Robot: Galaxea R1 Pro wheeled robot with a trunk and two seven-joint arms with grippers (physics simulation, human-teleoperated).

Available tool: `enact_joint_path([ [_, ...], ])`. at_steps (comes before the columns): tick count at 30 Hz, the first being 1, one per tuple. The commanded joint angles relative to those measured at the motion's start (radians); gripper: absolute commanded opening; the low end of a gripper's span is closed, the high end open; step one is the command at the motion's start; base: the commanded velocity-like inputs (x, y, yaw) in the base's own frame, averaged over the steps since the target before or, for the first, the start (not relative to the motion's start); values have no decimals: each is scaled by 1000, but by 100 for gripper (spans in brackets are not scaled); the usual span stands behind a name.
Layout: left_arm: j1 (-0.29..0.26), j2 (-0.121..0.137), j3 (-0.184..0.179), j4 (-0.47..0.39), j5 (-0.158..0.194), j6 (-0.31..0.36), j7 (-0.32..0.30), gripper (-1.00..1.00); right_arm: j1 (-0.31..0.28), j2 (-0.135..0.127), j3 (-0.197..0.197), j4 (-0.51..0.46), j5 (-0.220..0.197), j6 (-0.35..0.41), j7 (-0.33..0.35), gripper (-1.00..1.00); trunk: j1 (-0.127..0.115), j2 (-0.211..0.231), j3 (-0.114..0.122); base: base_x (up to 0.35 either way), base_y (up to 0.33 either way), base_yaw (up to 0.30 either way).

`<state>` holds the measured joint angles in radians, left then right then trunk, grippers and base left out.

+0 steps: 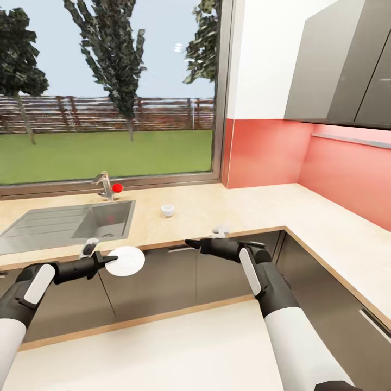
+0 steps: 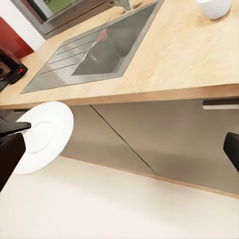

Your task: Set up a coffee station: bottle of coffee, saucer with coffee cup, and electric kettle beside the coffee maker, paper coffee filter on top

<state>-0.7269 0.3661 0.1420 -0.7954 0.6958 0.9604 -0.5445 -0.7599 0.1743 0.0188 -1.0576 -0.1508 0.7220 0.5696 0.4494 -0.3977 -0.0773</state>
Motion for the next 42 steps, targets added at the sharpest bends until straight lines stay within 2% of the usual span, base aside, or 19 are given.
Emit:
enact_joint_path([
  [1, -1, 0, 3, 0, -4, 4, -6, -100, -1, 0, 0, 3, -8, 8, -3, 100, 1, -2, -2, -10, 8, 0],
  [4, 1, 0, 2, 1, -4, 5, -6, -100, -1, 0, 1, 37, -4, 8, -4, 100, 1, -2, -2, -5, 3, 0],
  [8, 7, 1, 2, 6, -2, 5, -8, -100, -1, 0, 3, 230, 8, 3, -7, 100, 1, -2, -2, 0, 0, 0],
  [9, 12, 1, 2, 6, -2, 5, -8, -100, -1, 0, 4, 293, 22, -5, -12, 100, 1, -2, -2, 0, 0, 0],
  [10, 21, 1, 2, 5, -1, 5, -11, -100, -1, 0, 5, 396, 59, -36, -27, 100, 1, -2, -2, 0, 0, 0],
  [12, 37, 1, 2, 5, -2, 3, -37, -100, -1, 0, 5, 536, 124, -125, -60, 100, 1, -2, -2, 0, 0, 0],
  [13, 56, 1, 3, 6, -4, -1, -74, -100, -1, -11, 6, 648, 167, -206, -90, 100, 1, -2, -2, 0, 0, 0],
  [15, 84, 4, 3, 7, -9, -6, -127, -100, -1, -44, 6, 809, 201, -301, -136, 100, 1, -2, -2, 0, 0, 0],
  [16, 103, 9, 3, 7, -11, -8, -157, -100, -1, -72, 6, 919, 213, -362, -185, 100, 1, -2, -2, 0, 0, 0],
  [17, 116, 13, 4, 7, -11, -9, -170, -100, 3, -91, 6, 961, 218, -398, -228, 100, 1, -2, -2, 0, 0, 0],
  [18, 133, 24, 4, 7, -10, -10, -182, -100, 32, -121, 6, 995, 222, -439, -304, 100, 1, -2, -2, 0, 0, 0],
  [19, 155, 40, 4, 7, -8, -10, -190, -100, 93, -163, 6, 1015, 224, -467, -400, 100, 1, -2, -2, 0, 0, 0],
  [20, 175, 57, 4, 7, -7, -11, -195, -100, 160, -194, 6, 1025, 224, -479, -459, 100, 1, -2, -2, 0, 0, 0],
  [22, 186, 83, 4, 8, -8, -11, -197, -100, 256, -206, 6, 1029, 224, -484, -482, 100, 1, -2, -2, 0, 0, 0],
  [26, 188, 115, 4, 24, -7, -11, -198, -100, 372, -212, 6, 1030, 225, -488, -484, 100, 1, -2, -2, 0, 0, 0],
  [29, 188, 120, 5, 36, -7, -12, -198, -100, 403, -213, 6, 1030, 223, -500, -484, 100, 1, -2, -2, 0, 0, 8],
  [36, 188, 122, 13, 43, -7, -14, -198, -100, 414, -205, 4, 1023, 221, -516, -485, 100, 1, -2, -8, 0, 0, 172],
  [39, 188, 118, 71, 44, -11, -16, -197, -100, 414, -212, 1, 1020, 221, -516, -486, 100, 1, -2, -12, 0, 0, 187],
  [42, 188, 115, 101, 44, -15, -30, -197, -100, 414, -214, 2, 1019, 221, -516, -483, 100, 1, -2, -16, 0, 0, 178],
])
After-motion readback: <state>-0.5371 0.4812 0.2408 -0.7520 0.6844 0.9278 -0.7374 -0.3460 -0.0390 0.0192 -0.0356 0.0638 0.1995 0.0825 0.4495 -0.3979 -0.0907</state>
